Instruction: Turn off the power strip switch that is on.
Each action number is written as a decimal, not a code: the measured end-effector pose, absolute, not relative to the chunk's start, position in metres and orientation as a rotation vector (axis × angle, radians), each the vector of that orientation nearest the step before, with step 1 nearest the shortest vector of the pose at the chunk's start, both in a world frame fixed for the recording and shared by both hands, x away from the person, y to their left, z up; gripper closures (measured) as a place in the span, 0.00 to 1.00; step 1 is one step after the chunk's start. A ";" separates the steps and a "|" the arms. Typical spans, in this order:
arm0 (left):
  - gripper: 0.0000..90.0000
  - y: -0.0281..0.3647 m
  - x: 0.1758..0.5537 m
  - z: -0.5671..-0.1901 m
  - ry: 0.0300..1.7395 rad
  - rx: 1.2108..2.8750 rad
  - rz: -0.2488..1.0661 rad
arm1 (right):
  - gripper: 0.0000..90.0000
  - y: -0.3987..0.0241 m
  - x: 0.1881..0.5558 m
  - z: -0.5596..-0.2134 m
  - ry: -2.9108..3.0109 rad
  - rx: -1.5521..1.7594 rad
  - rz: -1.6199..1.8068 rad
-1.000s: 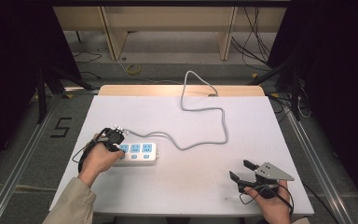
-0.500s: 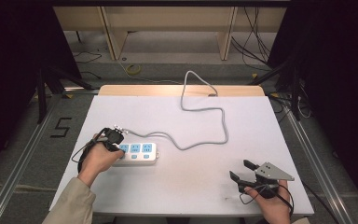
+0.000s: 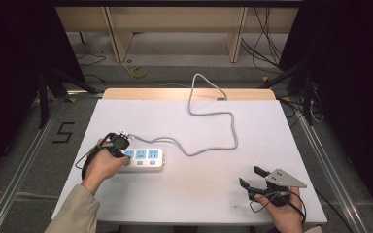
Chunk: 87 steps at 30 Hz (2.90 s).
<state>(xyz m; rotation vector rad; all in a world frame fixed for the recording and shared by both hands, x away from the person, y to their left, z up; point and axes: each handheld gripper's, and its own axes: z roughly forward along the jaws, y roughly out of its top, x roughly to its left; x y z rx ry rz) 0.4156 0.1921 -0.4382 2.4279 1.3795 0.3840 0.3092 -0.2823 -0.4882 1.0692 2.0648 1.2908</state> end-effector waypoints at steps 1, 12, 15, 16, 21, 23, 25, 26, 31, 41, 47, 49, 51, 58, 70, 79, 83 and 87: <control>1.00 0.193 0.416 -0.437 1.381 2.431 0.391 | 0.33 -0.282 0.309 -0.488 2.066 1.069 1.291; 1.00 0.194 0.416 -0.437 1.375 2.435 0.383 | 0.33 -0.282 0.310 -0.488 2.067 1.069 1.290; 1.00 0.194 0.416 -0.436 1.374 2.433 0.379 | 0.33 -0.282 0.310 -0.488 2.070 1.068 1.289; 1.00 0.194 0.416 -0.436 1.372 2.432 0.378 | 0.33 -0.282 0.310 -0.488 2.070 1.068 1.290; 1.00 0.195 0.415 -0.433 1.358 2.409 0.385 | 0.33 -0.283 0.310 -0.488 2.068 1.070 1.291; 1.00 0.195 0.415 -0.431 1.347 2.402 0.397 | 0.33 -0.283 0.310 -0.488 2.067 1.072 1.292; 1.00 0.196 0.414 -0.429 1.344 2.388 0.398 | 0.33 -0.283 0.310 -0.488 2.068 1.069 1.292; 1.00 0.196 0.414 -0.428 1.340 2.385 0.400 | 0.33 -0.283 0.310 -0.488 2.067 1.070 1.291; 1.00 0.196 0.412 -0.425 1.325 2.370 0.407 | 0.33 -0.282 0.310 -0.488 2.069 1.070 1.290; 1.00 0.195 0.410 -0.421 1.284 2.320 0.412 | 0.33 -0.282 0.310 -0.488 2.068 1.071 1.293; 0.99 0.193 0.409 -0.418 1.234 2.281 0.442 | 0.33 -0.282 0.310 -0.488 2.070 1.070 1.291; 0.99 0.191 0.408 -0.417 1.211 2.261 0.463 | 0.33 -0.282 0.310 -0.488 2.071 1.069 1.291; 0.99 0.188 0.407 -0.418 1.197 2.239 0.476 | 0.33 -0.282 0.310 -0.488 2.070 1.068 1.291; 0.99 0.184 0.405 -0.420 1.161 2.199 0.457 | 0.33 -0.282 0.310 -0.488 2.070 1.069 1.291; 0.98 0.182 0.401 -0.417 1.097 2.093 0.474 | 0.33 -0.282 0.310 -0.488 2.069 1.069 1.291; 0.92 0.178 0.398 -0.418 1.048 2.054 0.459 | 0.33 -0.282 0.310 -0.488 2.070 1.069 1.292; 0.87 0.179 0.397 -0.418 1.037 2.025 0.441 | 0.33 -0.282 0.310 -0.488 2.068 1.071 1.293; 0.78 0.181 0.397 -0.418 1.026 1.971 0.428 | 0.33 -0.282 0.310 -0.488 2.067 1.070 1.292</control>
